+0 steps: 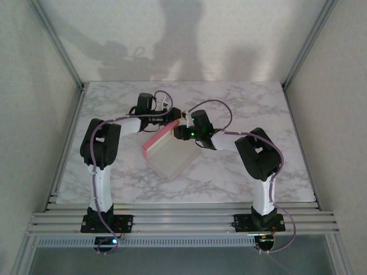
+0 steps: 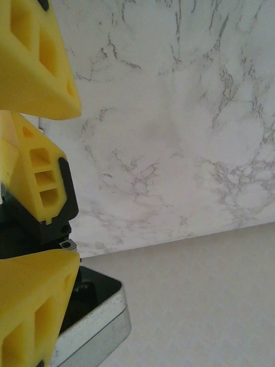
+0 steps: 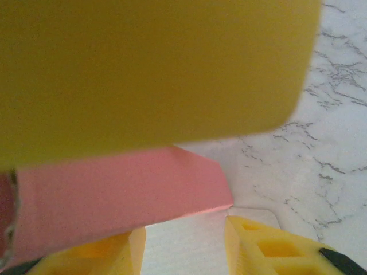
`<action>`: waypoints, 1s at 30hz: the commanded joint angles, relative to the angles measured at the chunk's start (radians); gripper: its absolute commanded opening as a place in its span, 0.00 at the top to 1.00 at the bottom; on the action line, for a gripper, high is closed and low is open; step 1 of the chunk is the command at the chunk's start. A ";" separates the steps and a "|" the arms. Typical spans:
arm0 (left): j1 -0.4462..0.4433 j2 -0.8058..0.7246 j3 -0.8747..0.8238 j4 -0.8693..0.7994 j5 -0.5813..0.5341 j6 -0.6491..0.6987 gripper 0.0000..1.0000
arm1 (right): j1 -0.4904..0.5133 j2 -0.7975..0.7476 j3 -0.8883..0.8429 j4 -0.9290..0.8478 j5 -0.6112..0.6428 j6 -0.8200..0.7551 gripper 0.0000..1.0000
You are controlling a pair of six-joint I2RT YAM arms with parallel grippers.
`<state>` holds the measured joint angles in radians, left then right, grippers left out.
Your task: Fold the paper box
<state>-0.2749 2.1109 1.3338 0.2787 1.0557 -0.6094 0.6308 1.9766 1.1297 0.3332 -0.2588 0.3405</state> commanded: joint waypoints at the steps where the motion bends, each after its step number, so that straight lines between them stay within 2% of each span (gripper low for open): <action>1: 0.006 0.027 0.017 -0.042 0.035 0.018 0.39 | -0.012 0.022 0.044 0.029 -0.017 -0.008 0.59; 5: 0.006 0.031 0.020 -0.036 0.047 0.005 0.39 | -0.018 0.032 0.059 0.042 -0.021 -0.009 0.60; 17: 0.006 0.053 0.047 -0.061 0.079 -0.010 0.39 | -0.016 0.028 0.104 -0.004 0.148 -0.085 0.59; 22: 0.003 0.063 0.061 -0.068 0.086 -0.014 0.40 | -0.017 0.034 0.129 -0.024 0.167 -0.105 0.59; 24: 0.002 0.067 0.065 -0.073 0.089 -0.015 0.40 | -0.017 0.037 0.138 -0.025 0.169 -0.106 0.64; 26: 0.001 0.069 0.069 -0.078 0.091 -0.012 0.40 | -0.016 0.042 0.144 -0.025 0.178 -0.105 0.74; 30: 0.000 0.073 0.074 -0.090 0.090 -0.007 0.39 | -0.012 0.047 0.153 -0.042 0.219 -0.104 0.83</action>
<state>-0.2703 2.1593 1.4010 0.2642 1.0809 -0.6174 0.6338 2.0109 1.2327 0.2539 -0.1539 0.2340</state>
